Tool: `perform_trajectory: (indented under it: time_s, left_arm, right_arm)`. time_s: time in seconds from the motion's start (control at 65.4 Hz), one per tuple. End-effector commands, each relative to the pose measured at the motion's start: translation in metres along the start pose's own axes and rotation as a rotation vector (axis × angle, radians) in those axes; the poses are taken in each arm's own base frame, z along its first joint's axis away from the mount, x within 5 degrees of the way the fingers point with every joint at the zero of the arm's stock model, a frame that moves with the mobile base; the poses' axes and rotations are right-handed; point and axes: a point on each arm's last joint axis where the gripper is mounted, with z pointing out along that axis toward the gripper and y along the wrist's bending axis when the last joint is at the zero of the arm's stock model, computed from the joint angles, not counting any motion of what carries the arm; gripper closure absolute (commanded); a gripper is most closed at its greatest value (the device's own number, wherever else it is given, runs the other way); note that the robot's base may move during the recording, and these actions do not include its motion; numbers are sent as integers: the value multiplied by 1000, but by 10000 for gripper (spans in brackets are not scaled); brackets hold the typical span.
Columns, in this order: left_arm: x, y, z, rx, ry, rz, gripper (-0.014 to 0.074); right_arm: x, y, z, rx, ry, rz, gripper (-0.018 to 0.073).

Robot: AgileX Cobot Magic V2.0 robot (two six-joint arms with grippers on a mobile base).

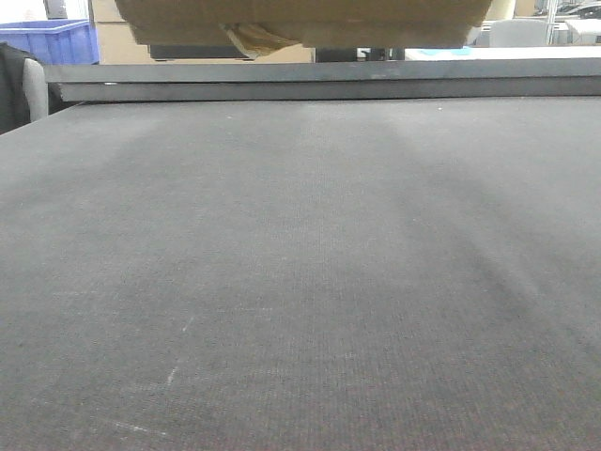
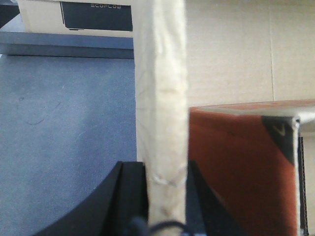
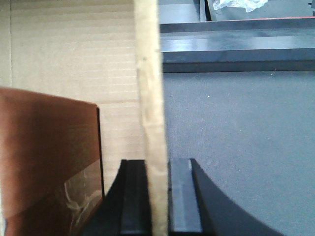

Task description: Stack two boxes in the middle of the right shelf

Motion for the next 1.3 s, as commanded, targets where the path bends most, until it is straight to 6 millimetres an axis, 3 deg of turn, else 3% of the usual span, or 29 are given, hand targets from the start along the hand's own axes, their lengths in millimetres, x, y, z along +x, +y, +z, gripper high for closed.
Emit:
perform_trajectory:
  time_s: [0.0, 1.284]
  left_arm:
    - [-12, 3, -15, 17, -79, -7, 707]
    - [-12, 2, -15, 18, -80, -7, 707]
  right_arm:
    - [-8, -7, -3, 30, -50, -26, 721]
    - [-9, -7, -3, 29, -52, -26, 721]
